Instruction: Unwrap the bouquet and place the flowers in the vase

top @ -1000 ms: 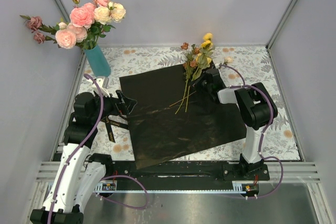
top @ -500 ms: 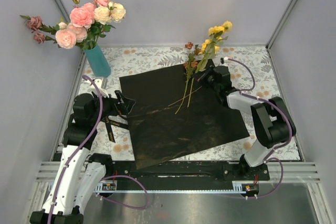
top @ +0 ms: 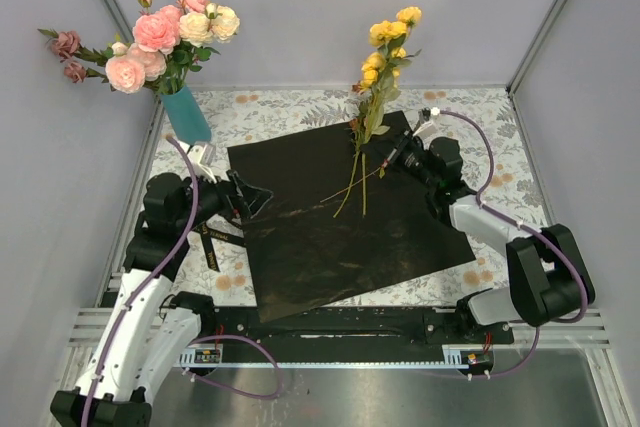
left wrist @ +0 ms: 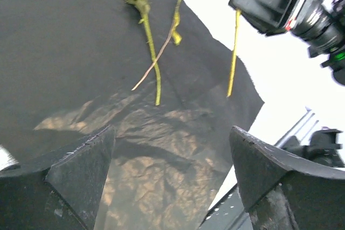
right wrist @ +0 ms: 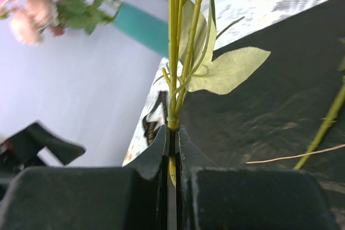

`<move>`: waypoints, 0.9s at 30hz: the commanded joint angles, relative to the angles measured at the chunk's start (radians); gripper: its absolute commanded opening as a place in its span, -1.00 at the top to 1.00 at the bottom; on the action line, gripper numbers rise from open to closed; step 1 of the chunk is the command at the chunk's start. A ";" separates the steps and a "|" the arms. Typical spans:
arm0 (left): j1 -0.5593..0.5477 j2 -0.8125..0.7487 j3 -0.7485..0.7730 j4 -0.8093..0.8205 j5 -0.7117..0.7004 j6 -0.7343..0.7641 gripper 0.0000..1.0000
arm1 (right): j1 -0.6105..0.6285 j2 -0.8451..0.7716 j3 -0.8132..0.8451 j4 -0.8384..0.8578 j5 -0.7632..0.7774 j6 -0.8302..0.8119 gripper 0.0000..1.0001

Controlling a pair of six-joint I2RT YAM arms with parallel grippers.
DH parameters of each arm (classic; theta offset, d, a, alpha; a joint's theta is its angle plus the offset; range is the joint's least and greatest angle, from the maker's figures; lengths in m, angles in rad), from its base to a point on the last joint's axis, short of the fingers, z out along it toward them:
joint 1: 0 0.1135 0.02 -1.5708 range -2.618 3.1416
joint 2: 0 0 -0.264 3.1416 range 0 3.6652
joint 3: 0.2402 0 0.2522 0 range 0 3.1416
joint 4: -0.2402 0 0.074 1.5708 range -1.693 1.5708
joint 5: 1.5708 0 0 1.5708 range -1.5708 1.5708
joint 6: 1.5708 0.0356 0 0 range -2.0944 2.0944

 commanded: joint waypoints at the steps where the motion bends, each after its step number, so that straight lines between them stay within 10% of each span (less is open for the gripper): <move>1: -0.052 0.033 0.051 0.211 0.123 -0.135 -0.78 | 0.043 -0.093 -0.060 0.241 -0.215 -0.017 1.00; 22: -0.416 0.361 0.311 0.544 0.037 -0.249 -0.33 | 0.341 -0.283 -0.111 0.254 -0.391 -0.160 1.00; 27: -0.422 0.377 0.296 0.567 0.034 -0.249 0.57 | 0.345 -0.286 -0.112 0.212 -0.383 -0.184 1.00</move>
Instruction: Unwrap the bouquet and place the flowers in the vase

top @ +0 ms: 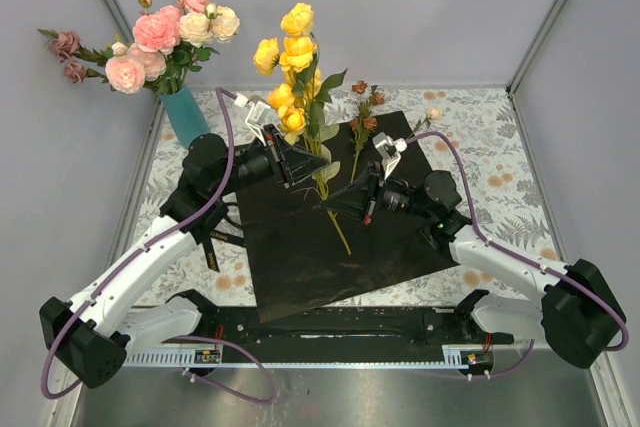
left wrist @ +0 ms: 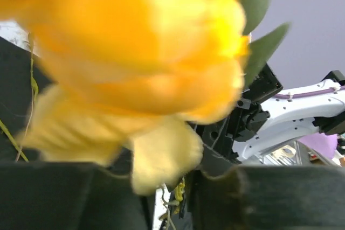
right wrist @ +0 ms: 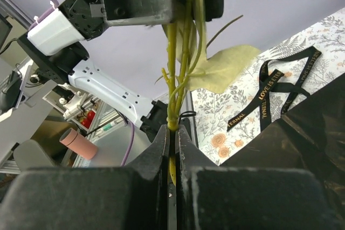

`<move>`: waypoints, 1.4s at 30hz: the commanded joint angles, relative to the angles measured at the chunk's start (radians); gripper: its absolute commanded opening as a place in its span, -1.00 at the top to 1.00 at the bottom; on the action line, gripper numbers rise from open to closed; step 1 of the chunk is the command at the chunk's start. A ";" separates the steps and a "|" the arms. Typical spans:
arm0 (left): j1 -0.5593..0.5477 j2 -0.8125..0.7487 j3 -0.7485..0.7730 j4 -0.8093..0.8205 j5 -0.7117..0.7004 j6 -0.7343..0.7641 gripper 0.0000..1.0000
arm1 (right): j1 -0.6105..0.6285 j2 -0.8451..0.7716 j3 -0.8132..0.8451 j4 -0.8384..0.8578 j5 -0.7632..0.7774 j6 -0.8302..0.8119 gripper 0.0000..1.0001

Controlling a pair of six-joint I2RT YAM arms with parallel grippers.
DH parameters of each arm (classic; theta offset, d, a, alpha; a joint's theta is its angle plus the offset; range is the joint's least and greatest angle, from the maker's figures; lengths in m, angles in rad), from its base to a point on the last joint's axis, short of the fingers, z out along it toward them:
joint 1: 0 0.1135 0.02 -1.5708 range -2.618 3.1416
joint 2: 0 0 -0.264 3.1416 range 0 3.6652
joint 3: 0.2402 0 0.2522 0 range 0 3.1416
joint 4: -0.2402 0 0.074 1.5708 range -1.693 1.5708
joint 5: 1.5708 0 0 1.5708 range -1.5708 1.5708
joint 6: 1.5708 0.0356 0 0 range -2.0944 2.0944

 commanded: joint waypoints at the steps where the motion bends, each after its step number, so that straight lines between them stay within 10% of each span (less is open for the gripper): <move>1: -0.005 0.000 0.024 0.083 -0.022 0.003 0.78 | 0.008 -0.030 -0.003 -0.016 -0.003 -0.055 0.99; 4: -0.005 -0.025 0.007 0.073 -0.070 0.040 1.00 | 0.008 -0.030 -0.010 -0.030 0.030 -0.065 0.71; 11: -0.005 -0.118 0.010 -0.035 -0.346 0.290 1.00 | 0.010 -0.056 -0.048 -0.065 0.141 -0.091 -0.95; 21: 0.057 -0.141 -0.004 0.189 -1.001 0.770 1.00 | 0.008 -0.106 -0.089 -0.101 0.207 -0.134 -0.99; 42: 0.521 0.333 0.241 0.677 -0.849 0.763 1.00 | 0.007 -0.195 -0.083 -0.197 0.198 -0.216 -0.99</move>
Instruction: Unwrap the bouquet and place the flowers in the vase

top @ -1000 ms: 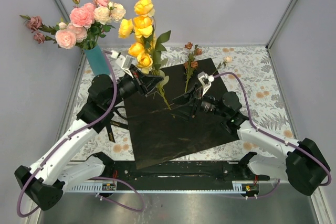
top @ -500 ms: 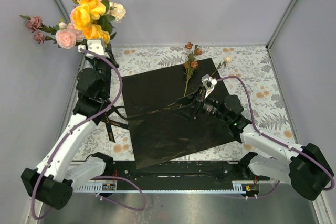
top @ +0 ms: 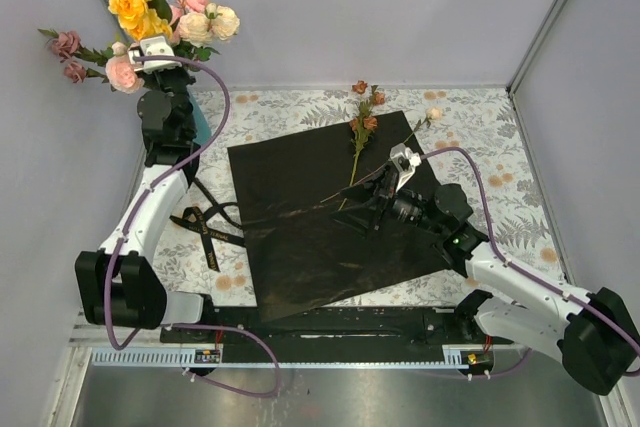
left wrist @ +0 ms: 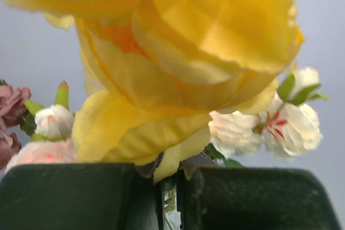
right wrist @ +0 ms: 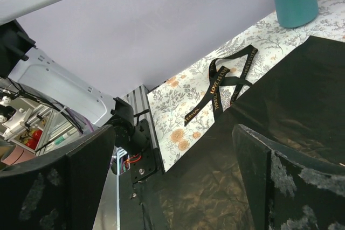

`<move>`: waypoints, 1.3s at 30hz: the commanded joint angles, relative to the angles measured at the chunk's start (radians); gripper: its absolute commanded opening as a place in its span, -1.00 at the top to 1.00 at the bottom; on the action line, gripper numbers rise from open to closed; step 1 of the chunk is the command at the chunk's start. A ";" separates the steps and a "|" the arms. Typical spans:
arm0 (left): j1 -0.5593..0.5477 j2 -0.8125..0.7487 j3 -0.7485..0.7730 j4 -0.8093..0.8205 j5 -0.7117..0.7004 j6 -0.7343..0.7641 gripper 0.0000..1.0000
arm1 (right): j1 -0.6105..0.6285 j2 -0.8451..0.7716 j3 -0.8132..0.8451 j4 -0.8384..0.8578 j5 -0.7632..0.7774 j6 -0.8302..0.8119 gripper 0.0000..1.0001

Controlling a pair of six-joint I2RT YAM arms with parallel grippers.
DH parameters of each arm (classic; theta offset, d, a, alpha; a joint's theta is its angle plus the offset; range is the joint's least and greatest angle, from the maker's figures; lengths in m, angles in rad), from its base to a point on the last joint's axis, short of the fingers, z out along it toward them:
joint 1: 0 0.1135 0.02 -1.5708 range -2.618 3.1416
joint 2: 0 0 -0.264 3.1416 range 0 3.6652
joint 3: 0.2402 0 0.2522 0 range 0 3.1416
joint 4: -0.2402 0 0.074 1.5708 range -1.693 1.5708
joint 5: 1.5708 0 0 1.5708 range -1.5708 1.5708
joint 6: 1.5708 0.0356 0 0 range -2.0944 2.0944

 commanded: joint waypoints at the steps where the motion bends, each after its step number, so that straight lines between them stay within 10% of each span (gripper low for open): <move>1: 0.043 0.056 0.113 0.151 0.062 -0.024 1.00 | 0.004 -0.030 0.017 -0.015 0.010 -0.050 -0.99; 33: 0.092 0.324 0.131 0.104 0.008 0.012 0.98 | 0.005 0.004 0.031 -0.024 0.017 -0.077 -0.99; 39: 0.092 0.327 0.111 0.046 0.009 -0.013 0.32 | 0.005 -0.014 0.041 -0.055 0.023 -0.079 -0.99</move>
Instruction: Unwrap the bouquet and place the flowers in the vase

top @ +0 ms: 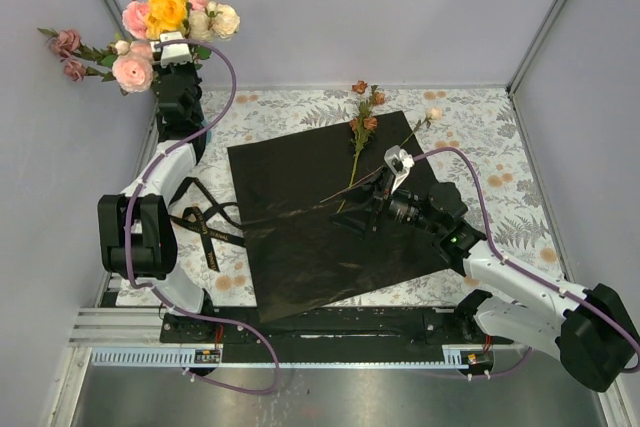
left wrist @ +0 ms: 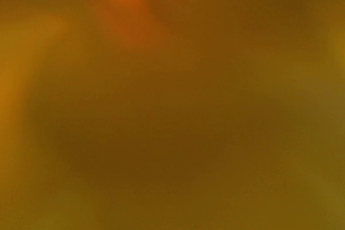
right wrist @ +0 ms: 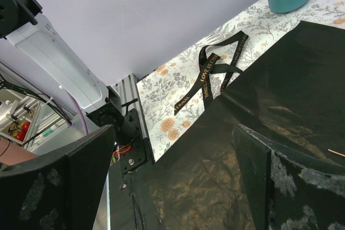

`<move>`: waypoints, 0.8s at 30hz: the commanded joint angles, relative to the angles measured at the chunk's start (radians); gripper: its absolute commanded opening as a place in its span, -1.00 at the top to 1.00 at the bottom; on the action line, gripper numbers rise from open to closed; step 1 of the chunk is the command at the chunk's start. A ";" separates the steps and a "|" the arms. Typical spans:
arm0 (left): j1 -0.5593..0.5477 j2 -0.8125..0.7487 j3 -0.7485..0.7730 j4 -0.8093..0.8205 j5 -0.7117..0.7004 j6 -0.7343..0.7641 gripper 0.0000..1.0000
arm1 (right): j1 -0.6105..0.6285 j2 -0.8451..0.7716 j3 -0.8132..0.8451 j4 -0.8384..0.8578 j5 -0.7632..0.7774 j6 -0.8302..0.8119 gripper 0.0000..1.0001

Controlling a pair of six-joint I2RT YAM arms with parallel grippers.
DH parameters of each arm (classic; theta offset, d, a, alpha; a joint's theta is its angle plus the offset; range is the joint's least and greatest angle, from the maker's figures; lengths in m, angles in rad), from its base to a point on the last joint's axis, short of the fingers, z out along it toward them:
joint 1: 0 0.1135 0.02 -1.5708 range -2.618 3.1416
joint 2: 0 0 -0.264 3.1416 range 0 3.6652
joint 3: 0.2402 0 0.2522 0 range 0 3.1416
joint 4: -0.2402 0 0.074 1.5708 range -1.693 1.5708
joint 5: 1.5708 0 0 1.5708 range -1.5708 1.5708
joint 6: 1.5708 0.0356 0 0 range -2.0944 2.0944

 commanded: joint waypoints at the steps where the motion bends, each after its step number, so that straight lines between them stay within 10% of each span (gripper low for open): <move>1: 0.004 -0.010 -0.016 -0.028 -0.014 -0.022 0.21 | 0.004 -0.034 0.040 -0.016 0.025 -0.021 -0.99; 11: 0.005 -0.187 -0.099 -0.248 0.058 -0.126 -0.66 | 0.004 -0.069 0.095 -0.251 0.271 0.080 -0.99; 24: 0.005 -0.501 -0.148 -0.874 0.230 -0.336 -0.89 | 0.005 -0.026 0.124 -0.371 0.520 0.240 -0.99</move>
